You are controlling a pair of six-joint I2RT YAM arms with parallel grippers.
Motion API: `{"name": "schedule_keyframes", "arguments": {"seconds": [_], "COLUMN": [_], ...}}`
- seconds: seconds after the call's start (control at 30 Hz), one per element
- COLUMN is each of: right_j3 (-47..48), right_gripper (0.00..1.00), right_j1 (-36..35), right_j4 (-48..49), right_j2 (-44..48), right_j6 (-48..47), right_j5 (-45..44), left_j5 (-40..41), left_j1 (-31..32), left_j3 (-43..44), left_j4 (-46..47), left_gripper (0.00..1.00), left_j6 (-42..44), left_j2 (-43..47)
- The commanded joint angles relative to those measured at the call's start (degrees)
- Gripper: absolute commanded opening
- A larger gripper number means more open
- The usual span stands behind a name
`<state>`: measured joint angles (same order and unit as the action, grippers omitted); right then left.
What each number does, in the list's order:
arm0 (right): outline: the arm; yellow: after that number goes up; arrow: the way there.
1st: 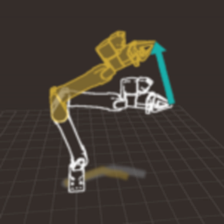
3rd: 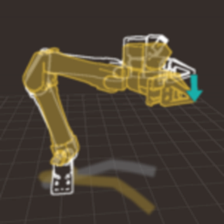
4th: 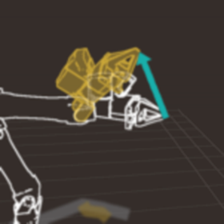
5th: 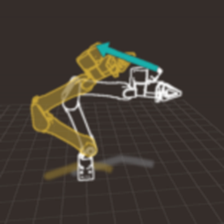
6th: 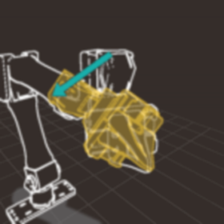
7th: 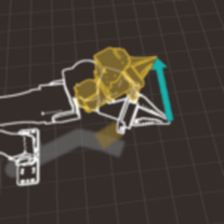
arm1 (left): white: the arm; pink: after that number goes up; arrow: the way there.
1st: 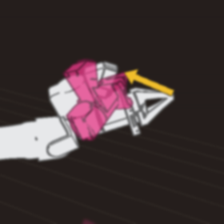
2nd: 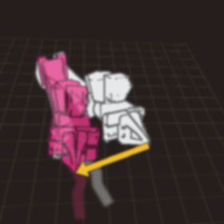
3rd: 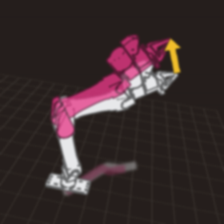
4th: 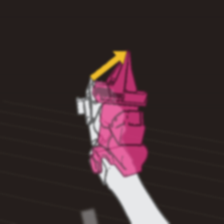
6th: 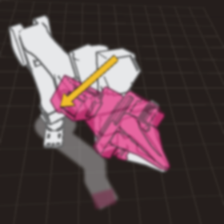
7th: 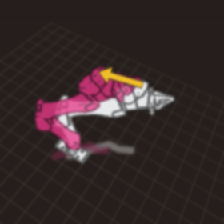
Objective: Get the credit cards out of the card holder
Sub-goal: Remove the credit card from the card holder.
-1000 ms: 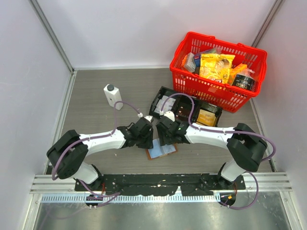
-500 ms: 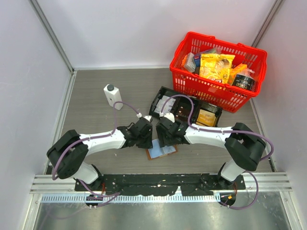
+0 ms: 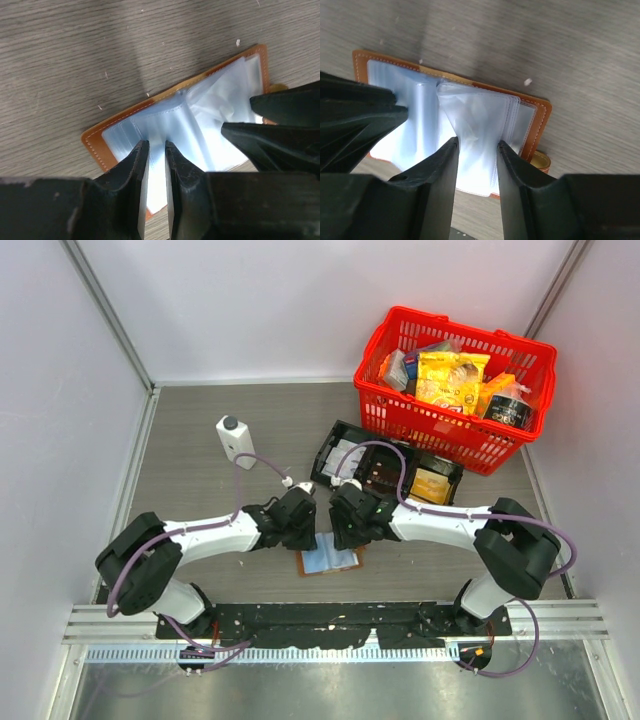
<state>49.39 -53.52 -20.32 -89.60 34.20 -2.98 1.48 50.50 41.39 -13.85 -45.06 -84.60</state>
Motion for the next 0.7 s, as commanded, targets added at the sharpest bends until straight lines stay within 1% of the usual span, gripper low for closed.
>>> {"name": "schedule_keyframes", "arguments": {"seconds": [0.0, 0.17, 0.33, 0.47, 0.53, 0.67], "right_j3": [1.68, 2.21, 3.17, 3.87, 4.31, 4.84], "right_gripper": [0.38, 0.38, 0.38, 0.38, 0.38, 0.38], "right_j1": [-1.41, -1.5, -1.85, -2.03, -2.29, -2.91], "right_j4": [9.24, 10.91, 12.4, 14.95, 15.66, 17.23], "right_j2": [3.55, 5.22, 6.02, 5.49, 4.26, 0.93], "right_j6": [3.07, 3.86, 4.21, 4.39, 4.56, 4.91], "right_j5": [11.68, 14.05, 15.55, 18.01, 18.63, 18.54], "left_j5": [0.46, 1.42, 3.97, 7.04, 9.06, 14.15], "left_j1": [0.21, 0.21, 0.21, 0.13, 0.04, -0.84], "left_j3": [-2.62, -3.15, -4.21, -5.0, -5.44, -6.23], "left_j4": [-0.04, 0.05, -0.48, -1.62, -2.93, -7.5], "left_gripper": [0.22, 0.21, 0.21, 0.22, 0.24, 0.26], "left_j6": [-1.35, -1.79, -2.4, -3.19, -3.89, -5.65], "left_j2": [-0.13, 1.36, 4.78, 8.82, 11.63, 17.52]}}
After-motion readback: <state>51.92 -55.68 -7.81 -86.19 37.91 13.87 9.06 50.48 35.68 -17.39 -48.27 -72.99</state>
